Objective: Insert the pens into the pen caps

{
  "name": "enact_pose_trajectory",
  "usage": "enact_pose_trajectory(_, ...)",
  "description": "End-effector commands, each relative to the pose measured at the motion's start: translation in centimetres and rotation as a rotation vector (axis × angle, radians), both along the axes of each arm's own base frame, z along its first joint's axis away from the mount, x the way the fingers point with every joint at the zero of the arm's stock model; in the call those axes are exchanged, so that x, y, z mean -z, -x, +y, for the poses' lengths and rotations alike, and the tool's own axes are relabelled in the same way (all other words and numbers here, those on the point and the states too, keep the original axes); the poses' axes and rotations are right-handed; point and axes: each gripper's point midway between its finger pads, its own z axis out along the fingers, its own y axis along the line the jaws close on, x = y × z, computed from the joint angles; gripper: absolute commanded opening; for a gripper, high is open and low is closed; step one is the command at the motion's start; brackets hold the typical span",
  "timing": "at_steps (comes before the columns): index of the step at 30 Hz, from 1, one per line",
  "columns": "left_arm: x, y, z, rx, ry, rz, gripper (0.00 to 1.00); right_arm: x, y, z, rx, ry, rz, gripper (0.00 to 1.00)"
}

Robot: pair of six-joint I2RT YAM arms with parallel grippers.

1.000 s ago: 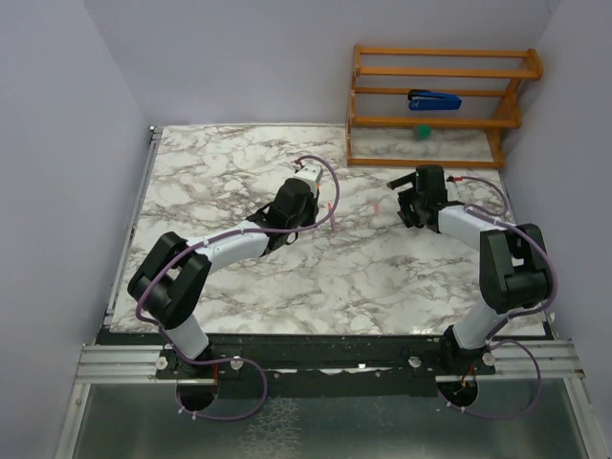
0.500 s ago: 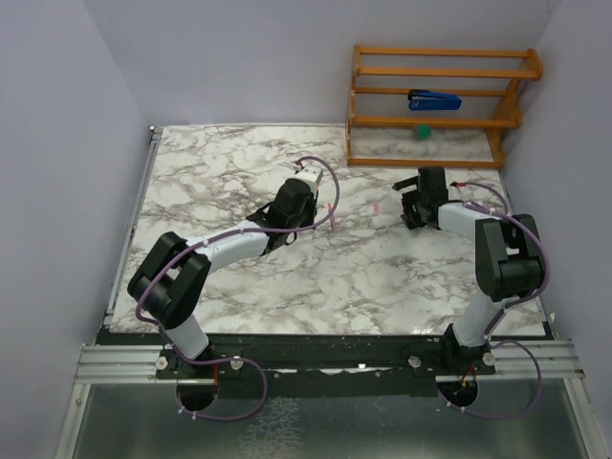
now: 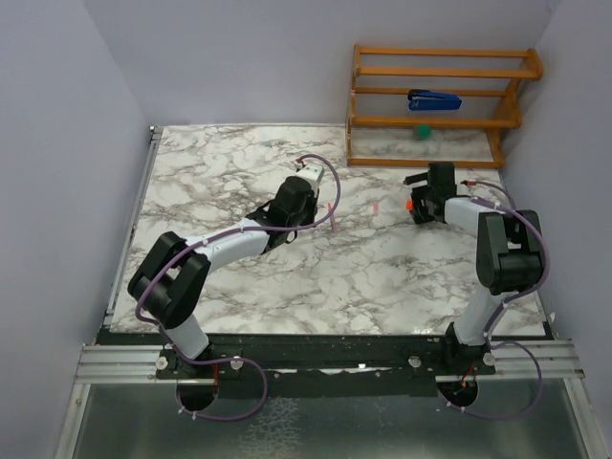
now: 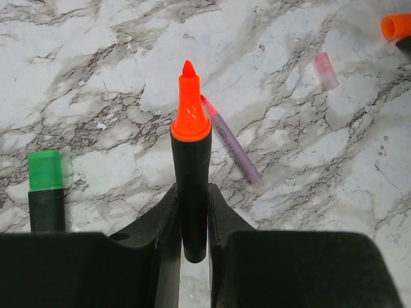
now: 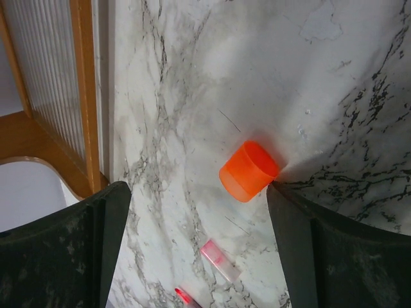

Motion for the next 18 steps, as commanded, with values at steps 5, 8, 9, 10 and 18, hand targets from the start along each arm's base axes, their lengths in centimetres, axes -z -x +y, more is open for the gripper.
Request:
enact_pose_trajectory(5, -0.7, -0.6, -0.2, 0.014, -0.005, -0.01, 0.0, 2.6, 0.5, -1.6, 0.06, -0.011, 0.101, 0.91)
enact_pose_trajectory(8, -0.9, -0.7, -0.3, 0.015, -0.001, -0.012, 0.0, 3.0, 1.0, -1.3, 0.067, -0.034, 0.176, 0.89)
enact_pose_trajectory(9, -0.9, -0.7, -0.3, 0.015, 0.0, -0.013, 0.0, 3.2, 1.2, -1.2, 0.066, -0.04, 0.209, 0.87)
enact_pose_trajectory(10, -1.0, -0.7, -0.3, 0.015, 0.0, -0.014, 0.0, 3.4, 1.4, -1.0, 0.062, -0.043, 0.239, 0.84)
enact_pose_trajectory(18, -1.1, -0.5, -0.1, 0.014, -0.003, -0.013, 0.0, 3.5, 2.5, -0.8, 0.063, -0.051, 0.395, 0.71)
